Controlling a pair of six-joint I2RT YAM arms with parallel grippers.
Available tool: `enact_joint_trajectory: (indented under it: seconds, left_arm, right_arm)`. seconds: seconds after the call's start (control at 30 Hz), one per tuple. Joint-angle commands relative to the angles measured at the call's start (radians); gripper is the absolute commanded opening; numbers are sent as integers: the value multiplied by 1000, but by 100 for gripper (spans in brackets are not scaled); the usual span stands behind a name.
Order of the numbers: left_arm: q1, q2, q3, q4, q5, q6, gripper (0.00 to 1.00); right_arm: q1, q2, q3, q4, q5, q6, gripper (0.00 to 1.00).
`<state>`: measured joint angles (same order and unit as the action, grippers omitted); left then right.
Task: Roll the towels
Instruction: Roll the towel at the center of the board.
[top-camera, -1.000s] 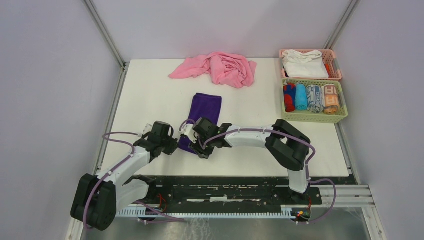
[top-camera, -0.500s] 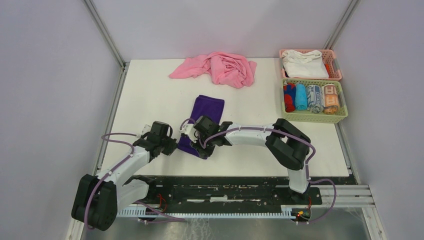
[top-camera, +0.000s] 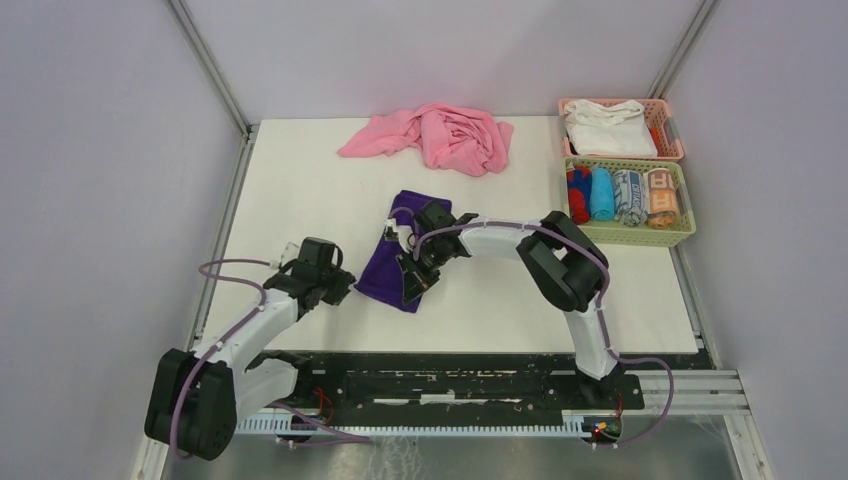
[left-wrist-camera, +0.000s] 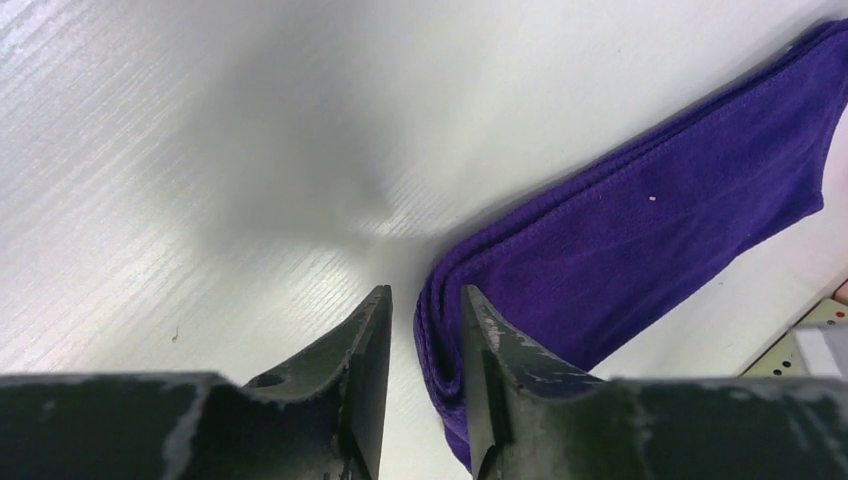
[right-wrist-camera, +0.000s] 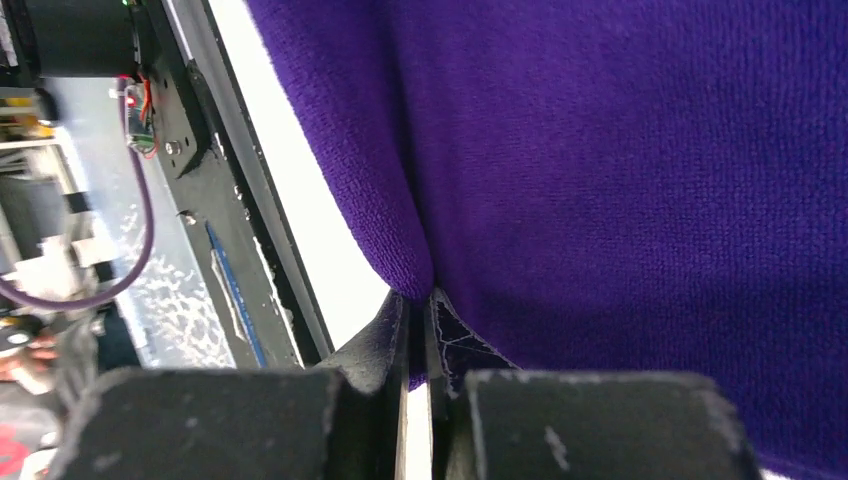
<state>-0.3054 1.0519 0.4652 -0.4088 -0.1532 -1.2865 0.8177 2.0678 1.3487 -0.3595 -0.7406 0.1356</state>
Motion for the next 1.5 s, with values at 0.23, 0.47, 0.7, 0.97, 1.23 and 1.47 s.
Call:
enact_joint_trajectory:
  seconds: [0.23,0.47,0.7,0.97,1.23,1.47]
  left_arm:
    - [52,-131,-26,34,54,147,69]
    - [52,-319,-73,-32,116,180,77]
    - [53,-425,-137,-91,191,144,63]
    - [52,-414,-212,22,288,88,54]
    - [52,-225,-174,184,323,106,55]
    - [52,-135,-166,267,339,86,55]
  right_arm:
    - [-70,138,68,17,-220,112,8]
    - [-79,167,95,-6,-221,121,8]
    - [-81,184,108,-28,-213,121,8]
    - [-81,184,109,-36,-204,122,8]
    - [-80,184,110,-45,-193,118,9]
    - [-80,180,119,-59,-185,111,10]
